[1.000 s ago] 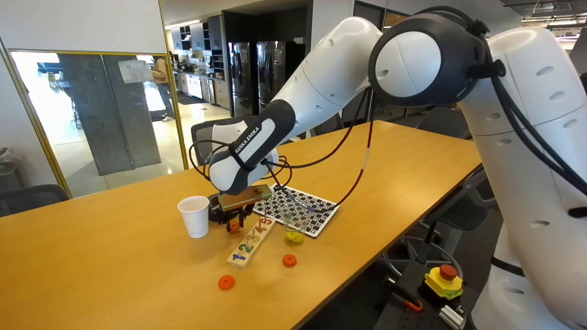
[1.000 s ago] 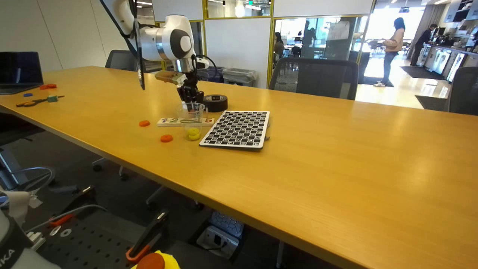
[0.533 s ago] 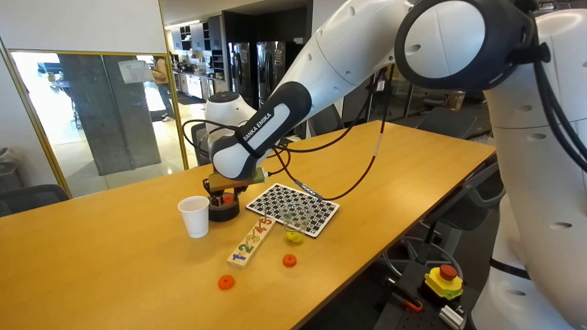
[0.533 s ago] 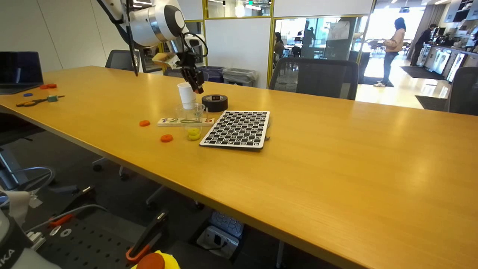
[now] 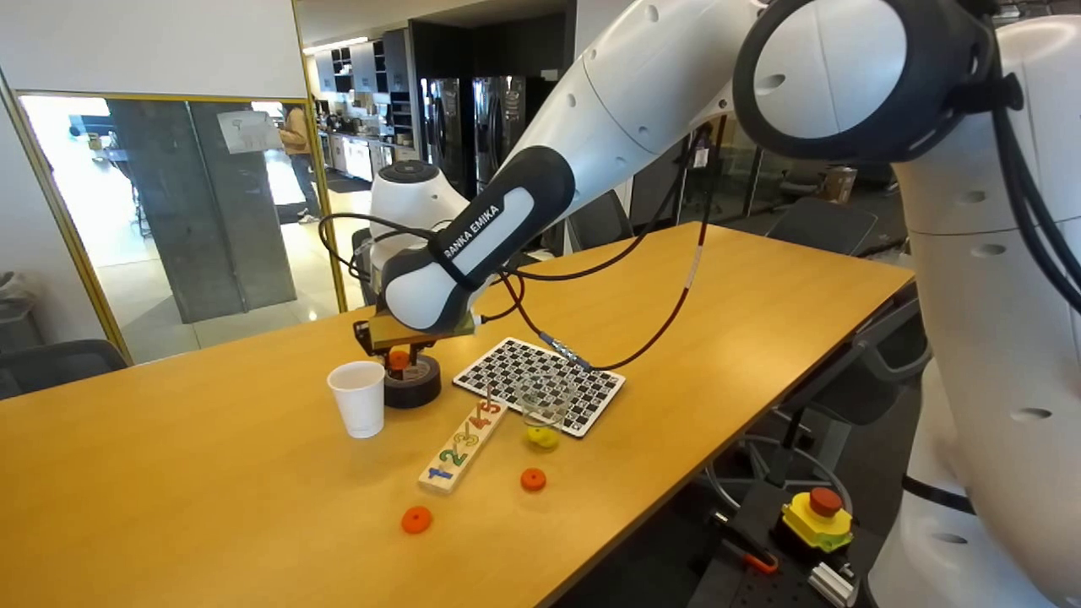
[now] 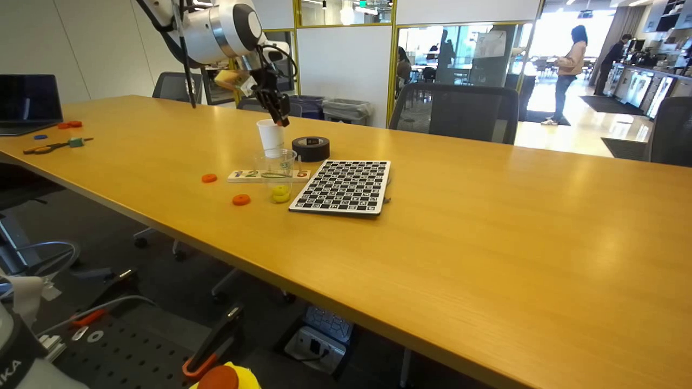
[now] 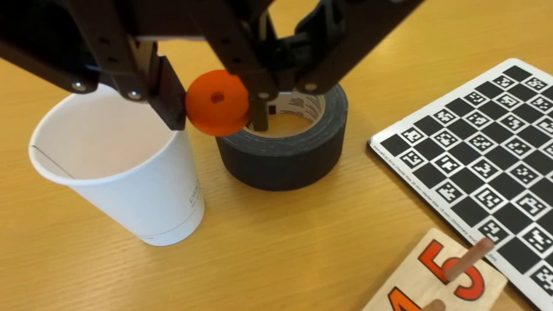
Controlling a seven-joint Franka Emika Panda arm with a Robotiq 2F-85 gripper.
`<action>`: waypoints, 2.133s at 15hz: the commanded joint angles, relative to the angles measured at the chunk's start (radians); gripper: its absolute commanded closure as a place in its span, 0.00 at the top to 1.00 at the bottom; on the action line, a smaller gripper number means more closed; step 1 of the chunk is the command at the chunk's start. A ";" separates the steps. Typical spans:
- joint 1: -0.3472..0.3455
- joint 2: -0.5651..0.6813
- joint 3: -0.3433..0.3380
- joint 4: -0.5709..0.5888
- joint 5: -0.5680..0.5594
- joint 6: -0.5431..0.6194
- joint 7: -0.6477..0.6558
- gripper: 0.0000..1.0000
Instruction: Put the yellow discs on the table and then put the orange discs in the cup
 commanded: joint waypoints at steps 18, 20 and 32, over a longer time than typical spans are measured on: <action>-0.006 0.081 0.065 0.129 0.134 0.009 -0.204 0.88; 0.013 0.036 0.041 0.069 0.116 -0.005 -0.175 1.00; 0.017 -0.245 0.141 -0.308 0.164 -0.027 -0.022 1.00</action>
